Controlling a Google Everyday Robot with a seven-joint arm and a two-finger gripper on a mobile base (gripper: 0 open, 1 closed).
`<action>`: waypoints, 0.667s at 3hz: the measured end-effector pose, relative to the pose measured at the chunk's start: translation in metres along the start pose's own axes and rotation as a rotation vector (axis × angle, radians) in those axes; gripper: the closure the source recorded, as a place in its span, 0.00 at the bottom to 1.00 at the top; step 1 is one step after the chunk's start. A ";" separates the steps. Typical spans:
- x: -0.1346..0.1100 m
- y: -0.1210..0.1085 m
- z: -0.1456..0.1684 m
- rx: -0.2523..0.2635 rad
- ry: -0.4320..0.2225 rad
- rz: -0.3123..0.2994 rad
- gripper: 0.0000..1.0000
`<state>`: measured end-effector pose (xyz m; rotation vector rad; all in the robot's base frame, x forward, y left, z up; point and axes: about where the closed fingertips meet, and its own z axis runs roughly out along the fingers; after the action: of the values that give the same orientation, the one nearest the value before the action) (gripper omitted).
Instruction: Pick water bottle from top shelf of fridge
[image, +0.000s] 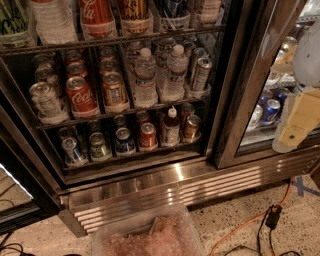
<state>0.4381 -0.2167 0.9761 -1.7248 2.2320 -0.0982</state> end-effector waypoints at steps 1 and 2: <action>0.000 0.000 0.000 0.000 0.000 0.000 0.00; -0.008 -0.015 0.006 0.030 -0.032 0.026 0.00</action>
Offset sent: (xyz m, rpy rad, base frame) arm 0.0445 0.0096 -0.0035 0.0786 -0.0693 -0.0623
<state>0.4554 -0.2119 0.9762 -1.6696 2.2185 -0.0971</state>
